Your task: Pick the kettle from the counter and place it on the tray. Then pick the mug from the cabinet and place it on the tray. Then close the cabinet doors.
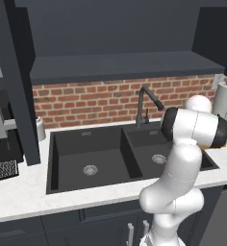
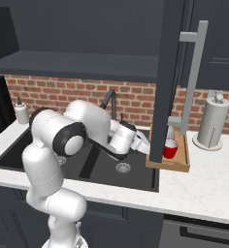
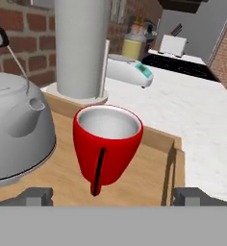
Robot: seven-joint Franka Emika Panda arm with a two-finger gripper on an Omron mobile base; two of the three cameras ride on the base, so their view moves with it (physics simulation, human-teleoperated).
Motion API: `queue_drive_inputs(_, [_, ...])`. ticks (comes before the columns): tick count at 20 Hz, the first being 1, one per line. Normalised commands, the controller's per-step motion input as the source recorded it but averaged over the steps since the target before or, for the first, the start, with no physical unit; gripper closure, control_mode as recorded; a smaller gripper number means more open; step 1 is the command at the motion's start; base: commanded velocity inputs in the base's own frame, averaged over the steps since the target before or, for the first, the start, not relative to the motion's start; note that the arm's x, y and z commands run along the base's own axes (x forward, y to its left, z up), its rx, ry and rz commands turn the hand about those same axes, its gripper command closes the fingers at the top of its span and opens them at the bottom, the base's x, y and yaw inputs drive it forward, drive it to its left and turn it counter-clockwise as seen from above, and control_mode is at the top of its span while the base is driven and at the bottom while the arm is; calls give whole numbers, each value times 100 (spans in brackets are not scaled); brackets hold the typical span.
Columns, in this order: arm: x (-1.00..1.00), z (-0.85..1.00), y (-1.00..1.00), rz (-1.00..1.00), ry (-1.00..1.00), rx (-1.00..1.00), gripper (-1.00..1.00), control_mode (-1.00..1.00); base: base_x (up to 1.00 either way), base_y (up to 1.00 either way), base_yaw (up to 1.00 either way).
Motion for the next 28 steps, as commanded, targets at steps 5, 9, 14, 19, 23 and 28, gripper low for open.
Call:
queue_drive_inputs(5, [-44, 35, 17, 6, 1, 0, -100, -100, 0, 0, 0])
queue_drive_inputs(9, [-38, 51, 29, 17, 0, 0, -100, -100, 0, 0, 0])
queue_drive_inputs(14, [-40, 55, 35, 20, 0, 0, -100, -100, 0, 0, 0])
queue_drive_inputs(19, [-47, 55, 33, 12, 0, 2, -100, -100, 0, 0, 0])
queue_drive_inputs(23, [-45, 57, 41, 0, 0, 6, -100, -100, 0, 0, 0])
queue_drive_inputs(28, [-39, 62, 43, -3, -3, 9, -100, -100, 0, 0, 0])
